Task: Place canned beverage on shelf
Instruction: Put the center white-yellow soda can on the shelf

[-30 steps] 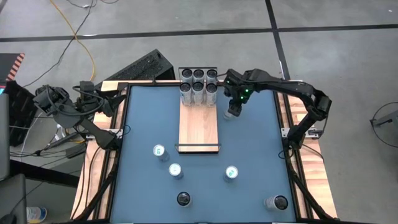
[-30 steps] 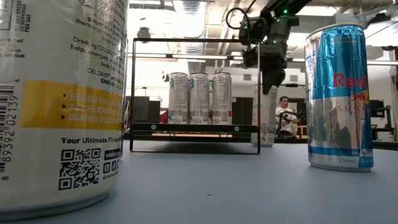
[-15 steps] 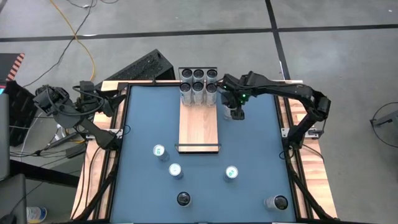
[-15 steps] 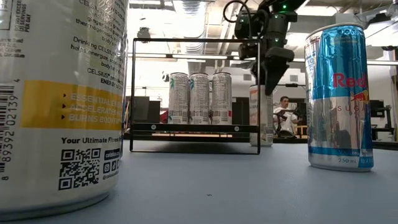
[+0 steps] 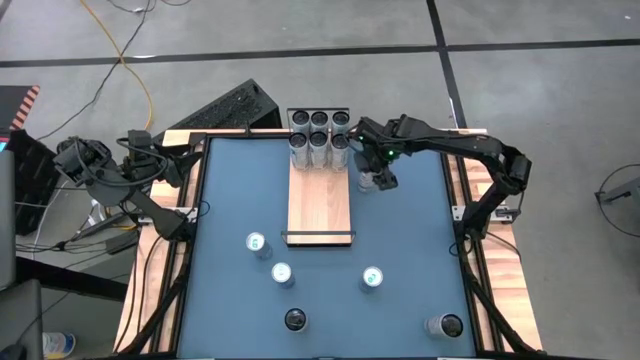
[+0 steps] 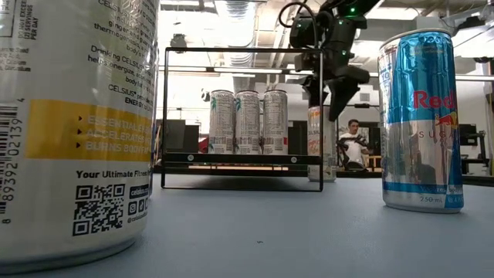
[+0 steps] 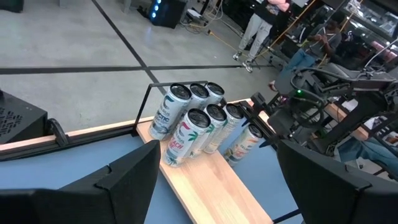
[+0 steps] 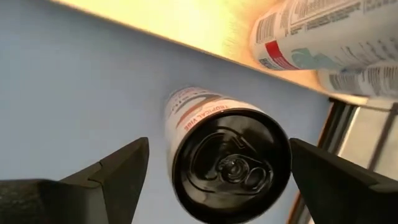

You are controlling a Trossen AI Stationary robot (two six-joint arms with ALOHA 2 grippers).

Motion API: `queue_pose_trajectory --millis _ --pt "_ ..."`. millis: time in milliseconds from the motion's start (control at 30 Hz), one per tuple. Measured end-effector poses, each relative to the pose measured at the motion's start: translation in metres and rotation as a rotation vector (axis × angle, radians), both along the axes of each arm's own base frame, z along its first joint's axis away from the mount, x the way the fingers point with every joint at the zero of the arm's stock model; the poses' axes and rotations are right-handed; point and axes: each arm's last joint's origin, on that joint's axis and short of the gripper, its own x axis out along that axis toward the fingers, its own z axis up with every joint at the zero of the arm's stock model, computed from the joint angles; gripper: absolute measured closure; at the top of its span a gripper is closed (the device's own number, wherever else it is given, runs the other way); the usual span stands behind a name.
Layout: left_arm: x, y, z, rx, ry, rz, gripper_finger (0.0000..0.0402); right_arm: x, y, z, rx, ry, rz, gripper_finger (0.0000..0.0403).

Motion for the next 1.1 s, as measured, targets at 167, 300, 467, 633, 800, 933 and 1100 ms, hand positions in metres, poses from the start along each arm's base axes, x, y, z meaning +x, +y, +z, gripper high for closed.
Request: queue_pose_trajectory --millis 167,300,467,633,800,933,1100 --pt "0.0 0.0 0.0 0.002 0.001 0.001 0.0093 0.002 -0.001 0.001 -0.074 0.019 0.103 0.0037" --pt "0.0 0.0 -0.001 0.007 0.008 0.001 0.0093 0.003 0.001 0.001 -0.114 0.037 0.227 0.0037" --pt "-0.001 0.001 -0.001 0.01 0.012 0.001 0.0093 0.003 0.004 0.0 -0.128 0.076 0.333 0.0037" --pt "-0.001 0.001 -0.001 0.01 0.012 0.001 0.0093 0.003 0.005 0.0 -0.12 0.071 0.313 0.0037" --pt "-0.001 0.001 -0.001 0.019 0.015 0.007 0.0093 0.001 0.005 -0.001 -0.072 0.061 0.262 0.0045" --pt "-0.001 0.001 -0.002 0.026 0.021 0.01 0.0093 0.003 0.005 -0.006 -0.035 0.065 0.234 0.0064" --pt "-0.001 0.001 -0.002 0.028 0.023 0.01 0.0093 0.006 0.008 -0.017 -0.017 0.106 0.252 0.0089"
